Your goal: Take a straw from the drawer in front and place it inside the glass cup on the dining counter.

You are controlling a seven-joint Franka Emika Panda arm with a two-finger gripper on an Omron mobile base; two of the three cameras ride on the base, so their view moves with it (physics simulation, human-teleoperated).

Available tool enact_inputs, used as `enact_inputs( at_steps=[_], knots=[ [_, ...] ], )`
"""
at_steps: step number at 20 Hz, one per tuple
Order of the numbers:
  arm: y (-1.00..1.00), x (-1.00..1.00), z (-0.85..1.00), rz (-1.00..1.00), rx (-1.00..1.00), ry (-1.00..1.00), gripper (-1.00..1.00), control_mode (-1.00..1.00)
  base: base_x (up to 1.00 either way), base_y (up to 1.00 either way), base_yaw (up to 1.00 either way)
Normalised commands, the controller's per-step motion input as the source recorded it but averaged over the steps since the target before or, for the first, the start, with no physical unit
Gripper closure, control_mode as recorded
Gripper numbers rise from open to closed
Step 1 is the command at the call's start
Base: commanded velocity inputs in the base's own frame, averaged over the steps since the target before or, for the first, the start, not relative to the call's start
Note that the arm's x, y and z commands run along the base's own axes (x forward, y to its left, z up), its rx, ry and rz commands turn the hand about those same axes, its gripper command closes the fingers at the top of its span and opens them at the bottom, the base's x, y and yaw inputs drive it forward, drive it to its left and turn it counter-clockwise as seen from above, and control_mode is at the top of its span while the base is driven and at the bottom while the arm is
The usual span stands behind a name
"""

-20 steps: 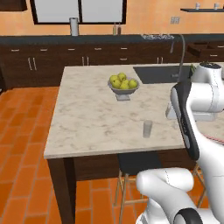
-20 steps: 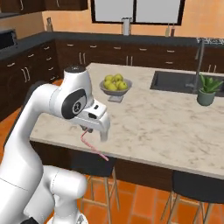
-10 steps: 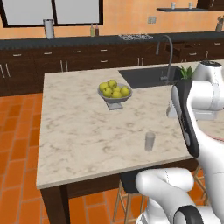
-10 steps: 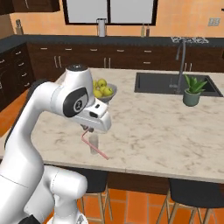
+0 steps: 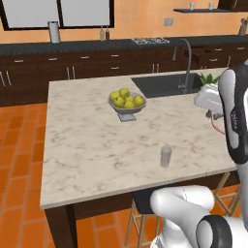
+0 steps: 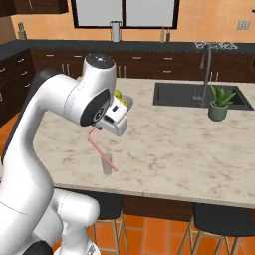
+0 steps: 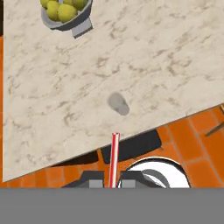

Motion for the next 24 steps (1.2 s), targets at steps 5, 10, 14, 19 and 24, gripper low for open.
enact_inputs(
  at_steps=[5, 10, 14, 19, 24],
  knots=[
    [0.0, 0.0, 0.52, 0.03, 0.35, -0.17, 1.0, -1.0, 0.0, 0.0, 0.0],
    [0.1, 0.06, 0.13, 0.0, 0.31, -0.07, 1.0, -1.0, 0.0, 0.0, 0.0],
    [0.43, 0.25, 0.0, 0.0, 0.25, 0.0, 1.0, -1.0, 0.0, 0.0, 0.0],
    [0.42, 0.22, -0.03, 0.0, 0.23, 0.0, 1.0, -1.0, 0.0, 0.0, 0.0],
    [0.05, 0.45, -0.19, 0.0, 0.25, 0.01, 1.0, -1.0, 0.0, 0.0, 0.0]
  ],
)
